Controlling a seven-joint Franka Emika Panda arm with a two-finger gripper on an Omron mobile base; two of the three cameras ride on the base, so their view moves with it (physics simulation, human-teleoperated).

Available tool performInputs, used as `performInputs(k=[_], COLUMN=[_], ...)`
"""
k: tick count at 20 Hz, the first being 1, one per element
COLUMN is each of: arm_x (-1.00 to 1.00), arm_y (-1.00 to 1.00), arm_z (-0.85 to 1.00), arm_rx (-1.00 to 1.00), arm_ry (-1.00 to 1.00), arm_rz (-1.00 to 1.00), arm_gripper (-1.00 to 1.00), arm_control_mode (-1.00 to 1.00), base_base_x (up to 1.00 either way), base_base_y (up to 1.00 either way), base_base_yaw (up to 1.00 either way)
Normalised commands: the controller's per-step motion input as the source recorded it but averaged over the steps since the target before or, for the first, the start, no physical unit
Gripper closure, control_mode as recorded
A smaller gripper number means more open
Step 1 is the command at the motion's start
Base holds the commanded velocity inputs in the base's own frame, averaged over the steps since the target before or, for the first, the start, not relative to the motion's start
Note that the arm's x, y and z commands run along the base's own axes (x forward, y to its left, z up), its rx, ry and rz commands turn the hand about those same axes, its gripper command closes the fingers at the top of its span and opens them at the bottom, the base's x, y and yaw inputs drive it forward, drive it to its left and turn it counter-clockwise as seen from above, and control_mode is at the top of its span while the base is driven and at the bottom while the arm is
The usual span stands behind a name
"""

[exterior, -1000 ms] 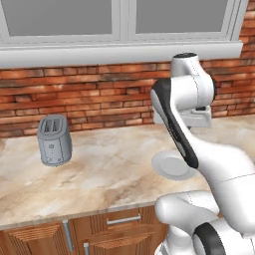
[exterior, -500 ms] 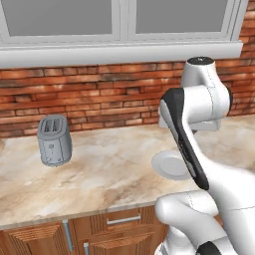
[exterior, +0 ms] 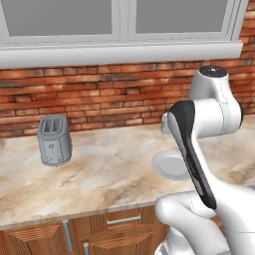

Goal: Pick up the marshmallow and place it in the cup of hot chocolate on the dining counter.

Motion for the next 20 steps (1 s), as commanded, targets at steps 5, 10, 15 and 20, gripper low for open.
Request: performInputs(k=[5, 10, 15, 20], arm_x=[0.0, 0.03, 0.0, 0.0], arm_y=[0.0, 0.0, 0.0, 0.0], arm_z=[0.07, 0.01, 0.0, 0.0], arm_rx=[0.0, 0.0, 0.0, 0.0], arm_ry=[0.02, 0.13, 0.0, 0.0], arm_rz=[0.07, 0.02, 0.0, 0.0], arm_gripper=[1.0, 1.0, 1.0, 1.0], arm_control_mode=[-1.0, 1.0, 1.0, 1.0], base_base_x=[0.0, 0.03, 0.01, -0.43], base_base_y=[0.0, 0.0, 0.0, 0.03], base_base_yaw=[0.0, 0.0, 0.0, -0.08])
